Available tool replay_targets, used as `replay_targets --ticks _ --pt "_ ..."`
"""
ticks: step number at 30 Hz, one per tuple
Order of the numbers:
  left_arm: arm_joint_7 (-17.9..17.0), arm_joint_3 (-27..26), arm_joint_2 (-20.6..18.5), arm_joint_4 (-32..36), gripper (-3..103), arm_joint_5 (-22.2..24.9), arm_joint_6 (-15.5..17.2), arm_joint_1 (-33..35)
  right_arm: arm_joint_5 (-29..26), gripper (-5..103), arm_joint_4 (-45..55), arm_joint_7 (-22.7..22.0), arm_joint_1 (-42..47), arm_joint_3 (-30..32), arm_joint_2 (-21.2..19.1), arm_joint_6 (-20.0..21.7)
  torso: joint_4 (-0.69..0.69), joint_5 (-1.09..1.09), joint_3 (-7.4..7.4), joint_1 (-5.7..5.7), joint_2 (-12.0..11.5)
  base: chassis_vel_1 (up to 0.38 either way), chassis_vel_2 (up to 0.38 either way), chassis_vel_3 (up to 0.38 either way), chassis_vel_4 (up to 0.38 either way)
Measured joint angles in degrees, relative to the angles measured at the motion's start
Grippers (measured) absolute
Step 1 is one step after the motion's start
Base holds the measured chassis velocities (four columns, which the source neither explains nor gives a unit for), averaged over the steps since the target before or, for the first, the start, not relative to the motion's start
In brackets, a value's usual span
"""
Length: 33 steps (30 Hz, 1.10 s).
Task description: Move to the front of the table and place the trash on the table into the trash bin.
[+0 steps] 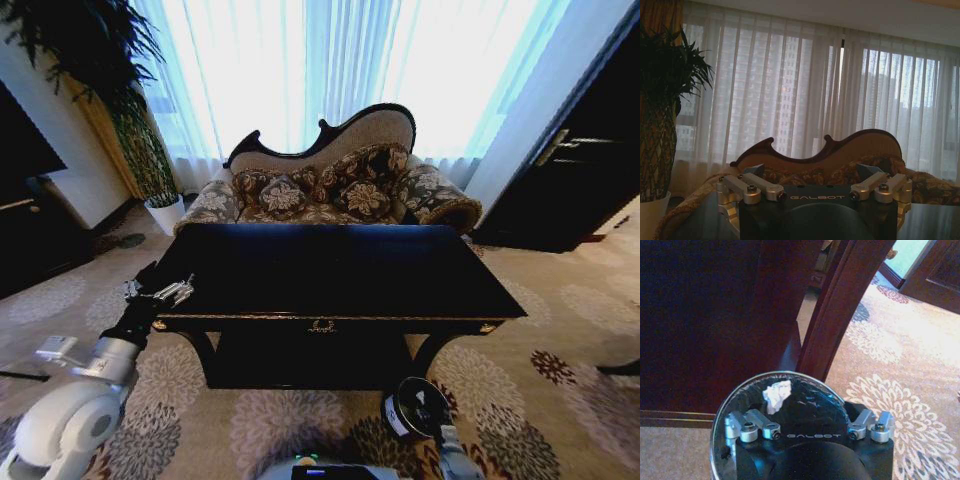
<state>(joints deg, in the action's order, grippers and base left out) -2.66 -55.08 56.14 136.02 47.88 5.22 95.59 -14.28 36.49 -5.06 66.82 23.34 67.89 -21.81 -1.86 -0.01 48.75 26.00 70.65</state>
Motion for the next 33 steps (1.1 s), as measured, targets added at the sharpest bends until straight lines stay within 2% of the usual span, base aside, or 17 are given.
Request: replay_targets --ticks 4,13,15,18,19,20,21,23,24,25,26,27,28,29,30,32,33 --pt "0.0 0.0 0.0 0.0 100 0.0 0.0 0.0 -0.27 99 0.0 0.0 -0.03 0.06 -0.21 0.43 0.0 0.0 0.0 0.0 0.0 0.0 0.0 0.0 0.0" --pt "0.0 0.0 0.0 0.0 100 0.0 0.0 0.0 -3.55 100 2.99 -4.14 0.69 -0.35 0.02 10.3 0.0 0.0 0.0 0.0 0.0 0.0 0.0 0.0 0.0" --pt "0.0 0.0 0.0 0.0 100 0.0 0.0 0.0 -3.57 100 3.05 -4.98 0.56 -0.41 0.08 11.04 0.0 0.01 0.0 0.0 0.0 0.0 0.0 0.0 0.0" --pt "0.0 0.0 0.0 0.0 100 0.0 0.0 0.0 5.32 100 0.03 -7.82 -1.69 0.59 0.35 8.46 -0.01 0.0 0.0 0.0 0.0 0.0 0.0 0.0 0.0" --pt "0.0 0.0 0.0 0.0 100 0.0 0.0 0.0 5.61 100 0.28 -7.8 -1.85 0.71 0.47 8.16 0.02 -0.06 0.0 0.0 0.0 0.0 0.0 0.0 0.0" --pt "0.0 0.0 0.0 0.0 100 0.0 0.0 0.0 1.26 100 2.38 -7.81 -1.06 0.19 0.72 11.33 0.04 -0.06 0.0 0.01 0.0 0.0 0.0 0.0 0.0" --pt "0.0 0.0 0.0 0.0 100 0.0 0.0 0.0 1.26 100 2.38 -7.81 -1.06 0.19 0.72 11.33 0.04 -0.06 0.0 0.01 0.0 0.0 0.0 0.0 0.0" --pt "0.0 0.0 0.0 0.0 100 0.0 0.0 0.0 -6.71 100 8.18 -8.04 1.39 -0.55 1.65 19.9 -0.04 0.11 0.01 0.01 0.0 0.0 0.0 0.0 0.0" --pt "0.0 0.0 0.0 0.0 100 0.0 0.0 0.0 -7.13 100 9.93 -8.31 1.87 -0.6 1.88 22.37 -0.03 0.05 0.0 0.0 0.0 0.0 0.0 0.0 0.0" --pt "0.0 0.0 0.0 0.0 100 0.0 0.0 0.0 -3.85 100 10.02 -8.92 1.73 -0.3 2.04 22.43 -0.01 -0.03 0.0 0.0 0.0 0.0 0.0 0.0 0.0" --pt "0.0 0.0 0.0 0.0 100 0.0 0.0 0.0 -3.85 100 10.02 -8.92 1.73 -0.3 2.04 22.43 -0.01 -0.03 0.0 0.0 0.0 0.0 0.0 0.0 0.0" --pt "0.0 0.0 0.0 0.0 100 0.0 0.0 0.0 3.04 100 8.66 -9.25 0.91 0.9 2.48 19.1 -0.04 -0.03 0.0 -0.01 0.01 0.0 0.0 0.0 0.0" --pt "0.0 0.0 0.0 0.0 100 0.0 0.0 0.0 5.55 100 8.36 -8.86 0.15 1.21 2.62 15.92 0.04 -0.06 -0.01 0.0 0.01 0.0 0.0 0.0 0.0" --pt "0.0 0.0 0.0 0.0 100 0.0 0.0 0.0 5.55 100 8.36 -8.86 0.15 1.21 2.62 15.92 0.04 -0.06 -0.01 0.0 0.01 0.0 0.0 0.0 0.0" --pt "0.0 0.0 0.0 0.0 100 0.0 0.0 0.0 1.8 100 10.63 -9.66 0.87 0.44 2.87 19.34 0.04 -0.04 0.0 0.0 0.0 0.0 0.0 0.0 0.0" --pt "0.0 0.0 0.0 0.0 100 0.0 0.0 0.0 1.88 100 11.43 -10.03 1.08 0.54 3.47 20.18 -0.03 0.1 0.01 0.01 -0.01 0.0 0.0 0.0 0.0" --pt "0.0 0.01 0.0 0.0 100 0.0 0.0 0.0 0.61 100 12.3 -10.59 1.07 0.56 3.46 21.91 0.0 -0.04 0.01 0.01 0.0 0.0 0.0 0.0 0.0"
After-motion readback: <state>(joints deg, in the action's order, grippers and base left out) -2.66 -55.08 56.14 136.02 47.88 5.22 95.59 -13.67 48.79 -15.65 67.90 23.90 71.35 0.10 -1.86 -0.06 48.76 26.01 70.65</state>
